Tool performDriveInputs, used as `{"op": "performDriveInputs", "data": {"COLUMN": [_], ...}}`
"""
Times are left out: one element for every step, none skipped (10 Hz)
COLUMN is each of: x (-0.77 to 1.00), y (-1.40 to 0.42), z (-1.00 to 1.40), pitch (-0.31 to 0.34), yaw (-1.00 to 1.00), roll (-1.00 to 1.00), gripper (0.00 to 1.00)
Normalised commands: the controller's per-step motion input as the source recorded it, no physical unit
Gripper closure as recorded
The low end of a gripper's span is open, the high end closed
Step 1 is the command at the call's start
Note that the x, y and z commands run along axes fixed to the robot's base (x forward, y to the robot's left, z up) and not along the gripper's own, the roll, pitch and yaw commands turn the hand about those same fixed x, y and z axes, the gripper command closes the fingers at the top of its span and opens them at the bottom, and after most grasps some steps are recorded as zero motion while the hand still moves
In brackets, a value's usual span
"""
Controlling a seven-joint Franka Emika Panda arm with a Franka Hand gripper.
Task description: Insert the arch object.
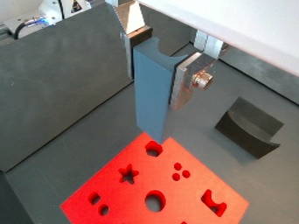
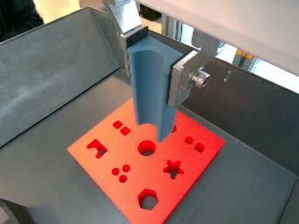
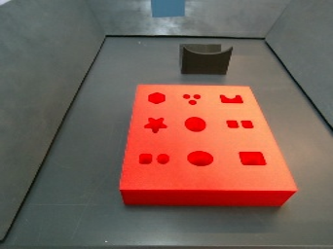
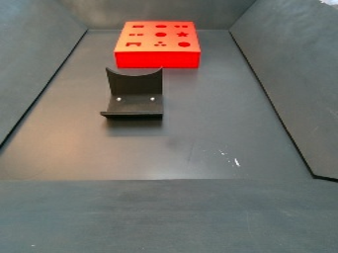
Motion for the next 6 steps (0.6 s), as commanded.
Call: {"op": "performDriveInputs", "data": {"x": [0.42, 0.77, 1.0, 1.0, 1.0, 1.0], "y": [0.0, 0.16, 0.33, 0.31, 0.32, 0.24], "z": [-0.25, -0.62, -0.89, -0.95, -0.8, -0.59], "pitch": [-0.069, -0.034, 0.0, 0.0, 0.01, 0.043], "yaw": [-0.13, -0.13, -0.01, -0.04, 0.0, 0.0], "roll": [-0.12, -0.07, 0.0, -0.01, 0.0, 0.06], "gripper": [1.0, 1.0, 1.0, 1.0, 1.0, 1.0]}}
